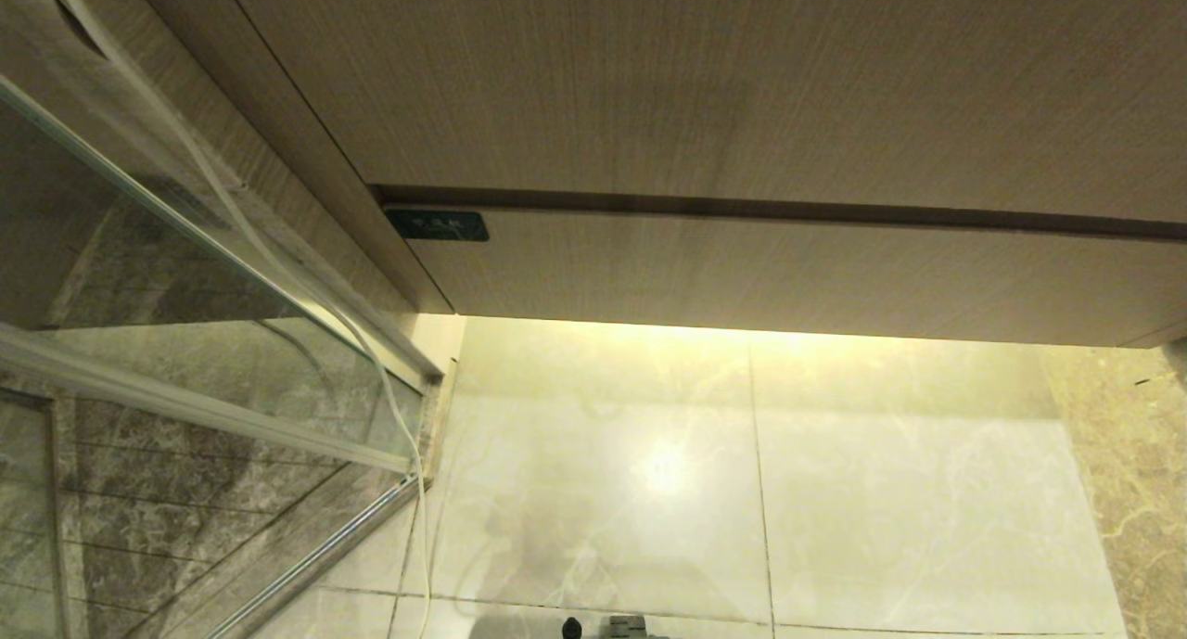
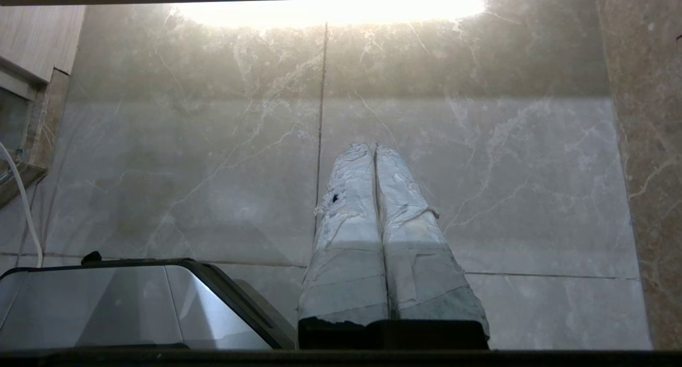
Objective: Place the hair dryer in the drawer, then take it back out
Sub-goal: Pull open the drawer
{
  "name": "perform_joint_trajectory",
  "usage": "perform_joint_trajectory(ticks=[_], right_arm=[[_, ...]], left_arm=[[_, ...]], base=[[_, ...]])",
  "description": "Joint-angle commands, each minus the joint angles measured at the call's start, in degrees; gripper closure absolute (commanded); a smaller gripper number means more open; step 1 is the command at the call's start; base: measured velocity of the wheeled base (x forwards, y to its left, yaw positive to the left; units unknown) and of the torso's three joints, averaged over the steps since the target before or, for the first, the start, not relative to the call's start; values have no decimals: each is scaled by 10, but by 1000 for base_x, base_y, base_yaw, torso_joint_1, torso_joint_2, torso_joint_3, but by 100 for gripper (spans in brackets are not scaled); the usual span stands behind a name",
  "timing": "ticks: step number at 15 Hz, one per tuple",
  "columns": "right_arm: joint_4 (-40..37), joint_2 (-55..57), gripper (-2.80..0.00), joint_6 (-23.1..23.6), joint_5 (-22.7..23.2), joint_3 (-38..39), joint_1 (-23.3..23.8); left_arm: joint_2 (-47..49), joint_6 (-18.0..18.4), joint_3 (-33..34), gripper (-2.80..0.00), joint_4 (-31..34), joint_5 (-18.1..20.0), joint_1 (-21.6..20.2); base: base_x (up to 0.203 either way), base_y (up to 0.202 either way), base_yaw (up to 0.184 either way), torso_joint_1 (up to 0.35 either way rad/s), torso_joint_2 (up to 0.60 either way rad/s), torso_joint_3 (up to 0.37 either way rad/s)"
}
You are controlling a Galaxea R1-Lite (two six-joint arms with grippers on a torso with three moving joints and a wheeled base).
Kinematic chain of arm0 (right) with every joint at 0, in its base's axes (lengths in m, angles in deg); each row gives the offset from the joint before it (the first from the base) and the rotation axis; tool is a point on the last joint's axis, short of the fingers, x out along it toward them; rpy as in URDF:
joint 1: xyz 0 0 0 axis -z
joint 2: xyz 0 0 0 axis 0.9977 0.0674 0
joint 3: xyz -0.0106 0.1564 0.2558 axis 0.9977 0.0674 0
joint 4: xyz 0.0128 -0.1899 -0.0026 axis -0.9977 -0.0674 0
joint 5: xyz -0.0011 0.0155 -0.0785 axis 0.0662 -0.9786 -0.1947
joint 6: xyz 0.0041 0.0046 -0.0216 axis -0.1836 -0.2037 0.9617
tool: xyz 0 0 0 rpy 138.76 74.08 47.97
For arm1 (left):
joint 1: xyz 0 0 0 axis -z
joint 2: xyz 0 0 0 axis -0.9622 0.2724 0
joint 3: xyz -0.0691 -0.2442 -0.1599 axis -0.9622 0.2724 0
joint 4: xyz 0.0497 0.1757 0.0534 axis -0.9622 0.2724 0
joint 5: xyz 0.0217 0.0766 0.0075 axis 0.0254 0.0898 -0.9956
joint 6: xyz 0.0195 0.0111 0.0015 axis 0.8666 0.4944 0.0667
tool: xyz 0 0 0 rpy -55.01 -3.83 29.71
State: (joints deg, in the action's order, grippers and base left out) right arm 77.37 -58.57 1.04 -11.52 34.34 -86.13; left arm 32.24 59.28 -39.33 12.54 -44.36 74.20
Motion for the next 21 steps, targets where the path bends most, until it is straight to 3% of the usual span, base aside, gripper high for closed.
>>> perform_joint_trajectory(ticks=[1, 9, 11, 14, 18, 21], right_arm=[[1, 0, 0, 0, 0, 0, 0], [0, 0, 0, 17, 2, -1, 0], [-13, 1, 0, 26, 7, -34, 0], [-132, 49, 0, 38, 38, -227, 0], [-392, 245, 0, 54, 114, -557, -2], [-575, 389, 0, 148, 214, -693, -8]], left_arm=[[0, 0, 0, 0, 0, 0, 0], [0, 0, 0, 0, 0, 0, 0], [0, 0, 0, 0, 0, 0, 0], [0, 0, 0, 0, 0, 0, 0], [0, 0, 0, 0, 0, 0, 0], [0, 0, 0, 0, 0, 0, 0]], base=[[0, 0, 0, 0, 0, 0], [0, 0, 0, 0, 0, 0], [0, 0, 0, 0, 0, 0], [0, 0, 0, 0, 0, 0], [0, 0, 0, 0, 0, 0], [0, 0, 0, 0, 0, 0]])
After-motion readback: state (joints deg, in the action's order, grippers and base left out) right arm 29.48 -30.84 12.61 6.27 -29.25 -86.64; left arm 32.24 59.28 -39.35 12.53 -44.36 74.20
